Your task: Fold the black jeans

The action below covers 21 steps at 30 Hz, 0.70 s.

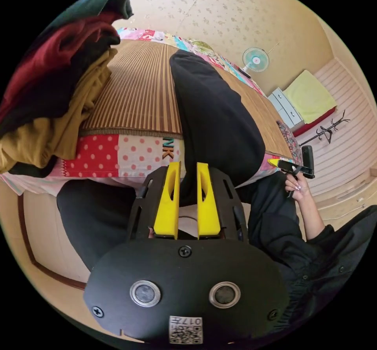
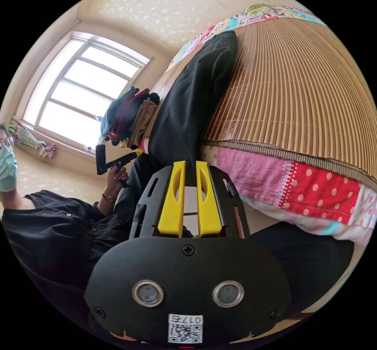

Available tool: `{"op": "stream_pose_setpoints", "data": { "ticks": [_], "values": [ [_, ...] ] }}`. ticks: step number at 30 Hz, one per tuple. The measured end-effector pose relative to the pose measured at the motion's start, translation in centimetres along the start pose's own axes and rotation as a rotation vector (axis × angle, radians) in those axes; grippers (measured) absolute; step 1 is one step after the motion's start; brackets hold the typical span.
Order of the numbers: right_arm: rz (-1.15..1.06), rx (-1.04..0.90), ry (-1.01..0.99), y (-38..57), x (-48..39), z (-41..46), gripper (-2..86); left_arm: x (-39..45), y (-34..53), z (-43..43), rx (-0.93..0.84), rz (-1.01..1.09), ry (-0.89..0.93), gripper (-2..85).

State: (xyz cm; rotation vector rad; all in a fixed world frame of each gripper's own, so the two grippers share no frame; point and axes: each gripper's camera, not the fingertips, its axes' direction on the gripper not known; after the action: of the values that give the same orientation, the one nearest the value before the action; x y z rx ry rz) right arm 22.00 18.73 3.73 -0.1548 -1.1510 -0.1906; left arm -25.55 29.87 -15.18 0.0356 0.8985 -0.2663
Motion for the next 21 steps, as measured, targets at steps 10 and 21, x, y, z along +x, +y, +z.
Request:
{"op": "stream_pose_setpoints", "data": {
  "ticks": [10,21],
  "values": [
    [-0.002,0.045,-0.009,-0.3,-0.8,1.7,8.4,0.6,-0.3,3.0,-0.059,-0.031,-0.03,7.8],
    [-0.053,-0.019,-0.05,0.1,-1.1,1.6,3.0,-0.6,-1.6,2.1,-0.111,0.035,0.123,1.6]
  ]
}}
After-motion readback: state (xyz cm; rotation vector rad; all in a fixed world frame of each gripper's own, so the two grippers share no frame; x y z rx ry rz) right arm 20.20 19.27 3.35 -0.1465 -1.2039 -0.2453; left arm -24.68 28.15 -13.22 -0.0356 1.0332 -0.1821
